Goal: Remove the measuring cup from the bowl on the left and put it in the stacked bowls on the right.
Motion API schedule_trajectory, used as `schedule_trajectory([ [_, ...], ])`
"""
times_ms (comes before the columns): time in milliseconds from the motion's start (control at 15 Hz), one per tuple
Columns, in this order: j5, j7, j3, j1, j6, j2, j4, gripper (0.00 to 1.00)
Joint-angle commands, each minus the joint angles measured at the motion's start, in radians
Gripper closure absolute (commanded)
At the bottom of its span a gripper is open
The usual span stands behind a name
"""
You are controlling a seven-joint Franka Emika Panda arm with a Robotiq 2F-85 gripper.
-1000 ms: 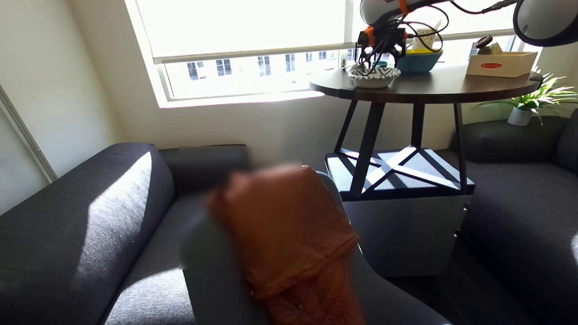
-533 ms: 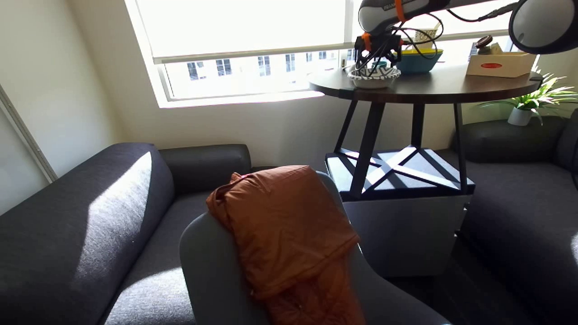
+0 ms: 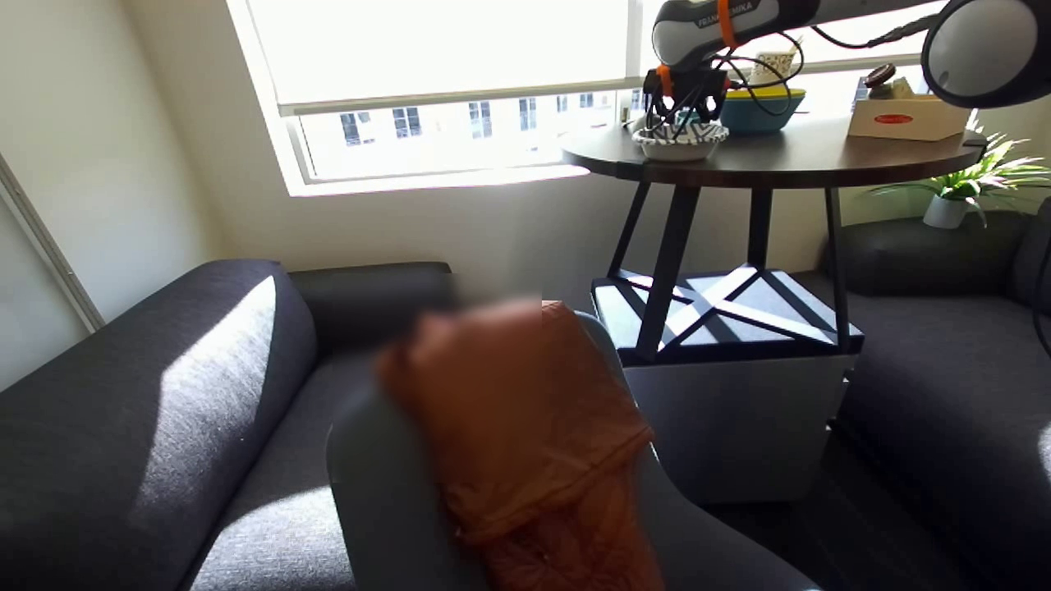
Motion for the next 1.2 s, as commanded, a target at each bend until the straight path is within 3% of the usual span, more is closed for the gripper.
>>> schedule_trajectory([
  [0,0.032,0.011,0.023,-0.014,0.001,0.025,0.045,0.74],
  [200,0.039,0.007,0.028,-0.017,-0.005,0.022,0.044,0.95],
  [467,0.043,-0.006,0.034,-0.017,-0.018,-0.002,0.042,0.94],
  [733,0.089,-0.063,0.087,-0.025,-0.063,-0.066,0.043,0.94],
  [1067,0.138,-0.149,0.131,-0.052,-0.224,-0.181,0.045,0.94],
  [1133,0.164,-0.201,0.143,-0.072,-0.322,-0.147,0.152,0.94],
])
